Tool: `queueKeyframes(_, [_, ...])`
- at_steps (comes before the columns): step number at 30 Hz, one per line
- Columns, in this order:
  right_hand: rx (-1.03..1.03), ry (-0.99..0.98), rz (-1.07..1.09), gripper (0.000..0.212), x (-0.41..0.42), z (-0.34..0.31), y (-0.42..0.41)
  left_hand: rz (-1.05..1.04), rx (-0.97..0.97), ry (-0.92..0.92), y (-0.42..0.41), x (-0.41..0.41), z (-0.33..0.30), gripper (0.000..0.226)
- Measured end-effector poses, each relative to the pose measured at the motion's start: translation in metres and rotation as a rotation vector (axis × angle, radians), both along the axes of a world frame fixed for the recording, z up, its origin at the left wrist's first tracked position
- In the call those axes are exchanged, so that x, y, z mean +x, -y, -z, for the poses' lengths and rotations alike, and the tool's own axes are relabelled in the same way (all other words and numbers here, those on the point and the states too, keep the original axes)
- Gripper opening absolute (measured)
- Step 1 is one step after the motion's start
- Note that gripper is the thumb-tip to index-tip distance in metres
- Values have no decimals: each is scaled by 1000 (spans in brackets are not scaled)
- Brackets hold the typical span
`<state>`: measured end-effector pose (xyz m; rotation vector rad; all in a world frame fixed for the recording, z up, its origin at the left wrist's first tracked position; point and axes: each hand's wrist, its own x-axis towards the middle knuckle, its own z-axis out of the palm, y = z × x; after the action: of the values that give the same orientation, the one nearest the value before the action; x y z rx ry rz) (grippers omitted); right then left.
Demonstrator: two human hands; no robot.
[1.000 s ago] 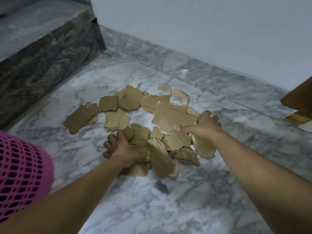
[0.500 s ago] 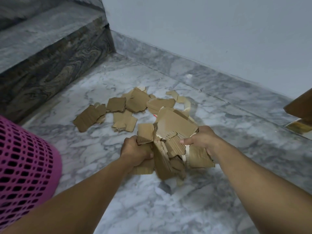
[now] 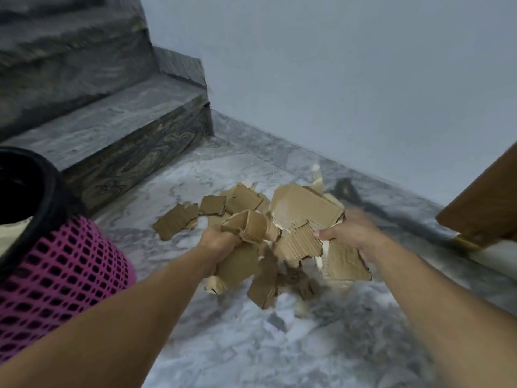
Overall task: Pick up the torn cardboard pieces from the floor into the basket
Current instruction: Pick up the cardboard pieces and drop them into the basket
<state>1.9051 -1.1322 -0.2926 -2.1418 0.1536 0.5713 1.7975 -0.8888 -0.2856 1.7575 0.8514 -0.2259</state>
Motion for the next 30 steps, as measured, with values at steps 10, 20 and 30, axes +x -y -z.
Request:
queueKeyframes(10, [-327, 221, -143, 48, -37, -99, -22, -77, 74, 68, -29, -39, -105, 15])
queueKeyframes(20, [-106, 243, -165, 54, -64, -198, -84, -195, 204, 127, -81, -92, -204, 35])
queueKeyframes(30, [89, 230, -335, 53, -118, -274, -236, -340, 307, 223, -181, -161, -261, 33])
